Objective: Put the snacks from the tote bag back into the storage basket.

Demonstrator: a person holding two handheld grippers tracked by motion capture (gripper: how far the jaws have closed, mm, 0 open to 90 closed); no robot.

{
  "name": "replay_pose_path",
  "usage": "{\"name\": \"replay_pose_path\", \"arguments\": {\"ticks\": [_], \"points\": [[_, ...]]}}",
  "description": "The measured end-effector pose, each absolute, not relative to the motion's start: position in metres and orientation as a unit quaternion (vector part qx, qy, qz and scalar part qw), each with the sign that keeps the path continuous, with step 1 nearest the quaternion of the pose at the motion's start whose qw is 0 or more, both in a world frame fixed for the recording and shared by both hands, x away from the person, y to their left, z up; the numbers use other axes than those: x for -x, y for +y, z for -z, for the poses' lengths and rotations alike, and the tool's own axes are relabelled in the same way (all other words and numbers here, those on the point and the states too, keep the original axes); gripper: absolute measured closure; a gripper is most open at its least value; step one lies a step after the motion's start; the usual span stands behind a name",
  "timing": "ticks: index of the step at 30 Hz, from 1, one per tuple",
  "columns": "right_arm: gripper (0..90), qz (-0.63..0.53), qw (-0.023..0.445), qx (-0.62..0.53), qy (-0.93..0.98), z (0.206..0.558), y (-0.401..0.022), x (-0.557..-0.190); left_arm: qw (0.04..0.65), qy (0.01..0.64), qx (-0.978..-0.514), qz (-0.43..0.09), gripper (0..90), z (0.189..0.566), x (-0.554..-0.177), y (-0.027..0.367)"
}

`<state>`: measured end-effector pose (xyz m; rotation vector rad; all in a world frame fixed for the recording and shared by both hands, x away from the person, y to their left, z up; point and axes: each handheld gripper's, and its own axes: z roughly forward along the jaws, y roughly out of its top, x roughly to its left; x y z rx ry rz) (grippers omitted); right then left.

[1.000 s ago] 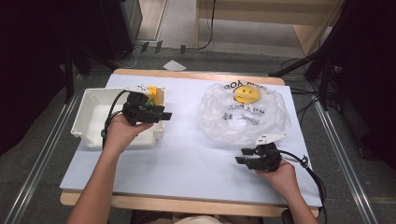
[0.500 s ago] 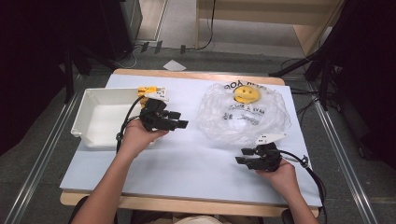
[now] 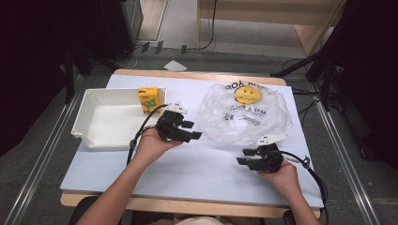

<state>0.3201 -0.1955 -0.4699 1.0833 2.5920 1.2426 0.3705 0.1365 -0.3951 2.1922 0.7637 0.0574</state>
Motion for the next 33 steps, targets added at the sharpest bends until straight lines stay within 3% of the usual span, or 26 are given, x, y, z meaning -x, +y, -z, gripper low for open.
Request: {"name": "replay_pose_path", "arguments": {"ticks": [13,33], "points": [[50.7,-0.406,0.034,-0.353,0.842,0.47,-0.195,-0.32,0.387,0.273,-0.881,-0.006,41.8,0.423,-0.36,0.114],[50.0,-0.406,0.032,-0.355,0.842,0.47,-0.195,-0.321,0.37,0.267,-0.89,-0.008,40.6,0.437,-0.359,0.115]]}}
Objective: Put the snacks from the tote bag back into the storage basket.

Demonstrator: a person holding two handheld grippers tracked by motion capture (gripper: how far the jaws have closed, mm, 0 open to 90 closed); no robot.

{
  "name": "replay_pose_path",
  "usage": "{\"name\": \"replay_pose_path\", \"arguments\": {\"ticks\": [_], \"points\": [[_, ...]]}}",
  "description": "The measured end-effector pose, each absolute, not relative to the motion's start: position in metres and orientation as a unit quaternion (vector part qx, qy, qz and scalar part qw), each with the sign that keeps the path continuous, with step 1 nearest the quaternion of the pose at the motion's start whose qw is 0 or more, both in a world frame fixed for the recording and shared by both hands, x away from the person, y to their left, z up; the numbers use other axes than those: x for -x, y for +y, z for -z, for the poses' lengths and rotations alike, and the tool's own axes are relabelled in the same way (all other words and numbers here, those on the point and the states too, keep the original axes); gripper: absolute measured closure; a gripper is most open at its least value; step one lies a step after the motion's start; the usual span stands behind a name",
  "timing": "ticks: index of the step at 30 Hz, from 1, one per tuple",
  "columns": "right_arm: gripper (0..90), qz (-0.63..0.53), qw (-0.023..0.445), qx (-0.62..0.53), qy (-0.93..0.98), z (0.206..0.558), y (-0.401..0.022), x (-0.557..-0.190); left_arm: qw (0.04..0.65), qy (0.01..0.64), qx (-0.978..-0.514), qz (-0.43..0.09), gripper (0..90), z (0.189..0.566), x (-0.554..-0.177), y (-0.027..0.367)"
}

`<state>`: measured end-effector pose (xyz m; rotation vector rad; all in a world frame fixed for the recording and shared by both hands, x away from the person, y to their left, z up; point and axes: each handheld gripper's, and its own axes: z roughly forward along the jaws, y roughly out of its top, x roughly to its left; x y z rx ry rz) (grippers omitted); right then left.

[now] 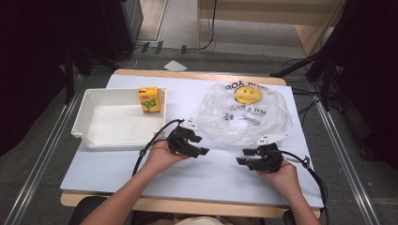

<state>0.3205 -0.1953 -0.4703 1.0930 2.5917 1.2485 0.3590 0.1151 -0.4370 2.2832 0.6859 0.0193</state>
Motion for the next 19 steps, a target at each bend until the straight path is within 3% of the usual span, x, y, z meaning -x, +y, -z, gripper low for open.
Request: {"name": "replay_pose_path", "arguments": {"ticks": [19], "points": [[49.2,-0.404,0.03,-0.353,0.844,0.4712,-0.1946,-0.3204,0.358,0.264,-0.896,-0.004,38.8,0.4394,-0.362,0.1196]]}}
